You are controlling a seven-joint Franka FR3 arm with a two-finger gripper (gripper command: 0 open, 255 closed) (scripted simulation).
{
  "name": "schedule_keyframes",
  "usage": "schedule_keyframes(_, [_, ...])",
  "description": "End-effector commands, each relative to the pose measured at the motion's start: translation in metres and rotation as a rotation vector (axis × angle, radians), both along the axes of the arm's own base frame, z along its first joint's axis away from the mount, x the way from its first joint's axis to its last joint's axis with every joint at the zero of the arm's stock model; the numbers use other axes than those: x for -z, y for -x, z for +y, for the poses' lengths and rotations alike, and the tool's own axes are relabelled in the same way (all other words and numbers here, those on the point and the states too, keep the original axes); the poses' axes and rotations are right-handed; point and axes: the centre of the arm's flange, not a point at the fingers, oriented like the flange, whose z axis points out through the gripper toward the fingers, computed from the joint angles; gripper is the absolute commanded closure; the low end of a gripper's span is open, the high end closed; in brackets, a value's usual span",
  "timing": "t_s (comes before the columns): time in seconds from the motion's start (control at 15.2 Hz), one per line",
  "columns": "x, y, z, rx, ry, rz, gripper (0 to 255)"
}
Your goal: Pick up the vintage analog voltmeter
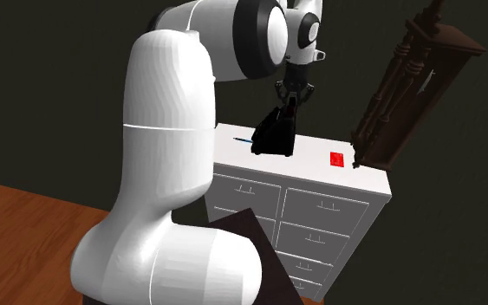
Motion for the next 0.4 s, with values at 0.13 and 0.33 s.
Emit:
schedule_keyframes(0.13, [-0.023, 0.0, 0.0, 0.0, 0.003, -0.003, 255])
schedule_keyframes(0.33, [-0.03, 0.0, 0.0, 0.0, 0.003, -0.003, 255])
